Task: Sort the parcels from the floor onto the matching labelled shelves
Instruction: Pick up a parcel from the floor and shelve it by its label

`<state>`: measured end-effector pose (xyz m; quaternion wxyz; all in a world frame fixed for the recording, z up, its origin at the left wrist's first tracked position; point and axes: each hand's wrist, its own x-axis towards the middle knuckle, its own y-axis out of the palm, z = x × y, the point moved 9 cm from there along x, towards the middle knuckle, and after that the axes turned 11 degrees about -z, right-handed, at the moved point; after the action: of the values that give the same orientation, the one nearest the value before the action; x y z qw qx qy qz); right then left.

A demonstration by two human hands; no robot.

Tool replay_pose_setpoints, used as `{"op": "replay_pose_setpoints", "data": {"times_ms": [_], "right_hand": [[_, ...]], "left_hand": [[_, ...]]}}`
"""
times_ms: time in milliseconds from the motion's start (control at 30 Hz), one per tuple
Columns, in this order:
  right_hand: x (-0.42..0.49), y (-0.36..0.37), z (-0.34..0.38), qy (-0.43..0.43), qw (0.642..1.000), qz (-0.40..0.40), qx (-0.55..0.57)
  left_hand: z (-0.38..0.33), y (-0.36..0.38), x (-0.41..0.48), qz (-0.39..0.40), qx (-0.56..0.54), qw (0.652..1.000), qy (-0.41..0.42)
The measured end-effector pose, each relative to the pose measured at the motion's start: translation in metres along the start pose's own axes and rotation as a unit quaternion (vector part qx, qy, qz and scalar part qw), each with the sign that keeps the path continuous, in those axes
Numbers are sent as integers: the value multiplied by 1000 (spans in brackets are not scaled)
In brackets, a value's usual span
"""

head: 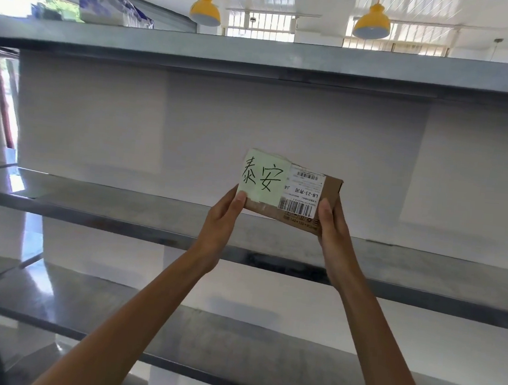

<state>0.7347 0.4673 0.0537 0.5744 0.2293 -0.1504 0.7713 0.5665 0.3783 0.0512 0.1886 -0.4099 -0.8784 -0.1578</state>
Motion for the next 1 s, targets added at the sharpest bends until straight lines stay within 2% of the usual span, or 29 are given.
{"op": "replay_pose_setpoints", "data": {"times_ms": [133, 267, 467, 733, 1000], "right_hand": [[-3, 11, 1, -12, 1000, 7, 4], [-4, 37, 1, -16, 999, 36, 25], [-12, 97, 3, -8, 993, 95, 71], [-41, 181, 6, 19, 984, 98, 148], [-75, 281, 8, 18, 971, 187, 146]], "left_hand": [[-5, -15, -1, -11, 26, 999, 35], [-12, -55, -1, -93, 47, 994, 35], [-21, -118, -14, -150, 90, 985, 11], [-43, -220, -47, -294, 131, 947, 7], [-41, -306, -70, -330, 143, 933, -28]]}}
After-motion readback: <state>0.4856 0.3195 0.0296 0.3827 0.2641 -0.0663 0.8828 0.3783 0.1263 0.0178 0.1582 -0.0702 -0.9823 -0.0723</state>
